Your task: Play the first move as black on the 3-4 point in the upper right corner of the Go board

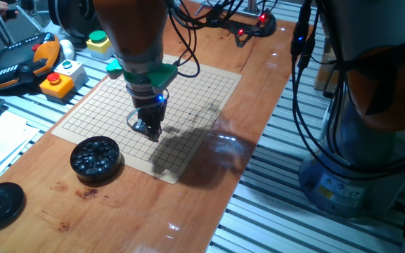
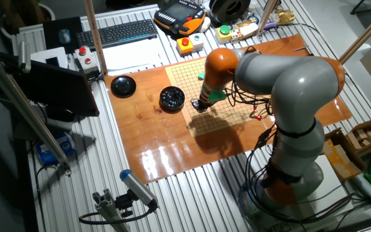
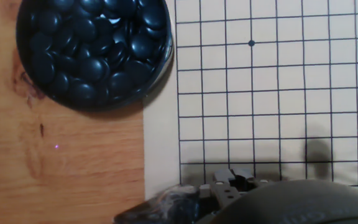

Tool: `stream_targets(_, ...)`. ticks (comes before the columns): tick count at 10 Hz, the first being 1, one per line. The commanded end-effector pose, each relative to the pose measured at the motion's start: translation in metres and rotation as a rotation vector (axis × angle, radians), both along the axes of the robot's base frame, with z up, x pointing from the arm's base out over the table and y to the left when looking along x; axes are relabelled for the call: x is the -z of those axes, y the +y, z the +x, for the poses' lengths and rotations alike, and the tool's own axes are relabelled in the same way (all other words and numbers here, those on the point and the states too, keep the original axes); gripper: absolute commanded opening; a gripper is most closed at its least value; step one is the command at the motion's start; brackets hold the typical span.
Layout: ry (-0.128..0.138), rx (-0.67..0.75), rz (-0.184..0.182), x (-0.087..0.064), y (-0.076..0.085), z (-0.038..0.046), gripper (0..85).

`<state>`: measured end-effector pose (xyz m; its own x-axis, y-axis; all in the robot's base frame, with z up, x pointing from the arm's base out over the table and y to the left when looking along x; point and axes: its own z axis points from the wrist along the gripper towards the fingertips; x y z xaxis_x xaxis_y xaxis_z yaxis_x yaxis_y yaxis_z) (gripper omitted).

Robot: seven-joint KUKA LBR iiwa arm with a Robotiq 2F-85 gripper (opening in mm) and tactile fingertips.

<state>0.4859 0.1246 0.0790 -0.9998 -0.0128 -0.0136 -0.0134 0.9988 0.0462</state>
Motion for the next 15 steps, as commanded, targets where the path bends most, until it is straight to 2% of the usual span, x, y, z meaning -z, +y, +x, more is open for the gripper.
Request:
stream_targets(1, 0.02, -0.017, -0.023, 0.0, 0.0, 0.0, 0.7)
stream_targets(2, 0.055, -0.026, -0.026, 0.0, 0.0, 0.0, 0.7)
stream_targets(3, 0.068, -0.031, -0.026, 0.0, 0.0, 0.0, 0.7)
stream_targets(5, 0.064, -0.025, -0.009, 0.001, 0.0, -0.0012, 0.7)
stream_targets(6, 0.065, -0.024, 0.0, 0.005, 0.0, -0.0064, 0.7)
stream_targets(8, 0.093, -0.031, 0.0, 0.009, -0.001, -0.0122, 0.7)
stream_targets(10, 0.107, -0.056, 0.015, 0.014, -0.002, -0.0184, 0.7)
stream_targets(15, 0.101, -0.079, 0.05, 0.02, -0.001, -0.0313, 0.7)
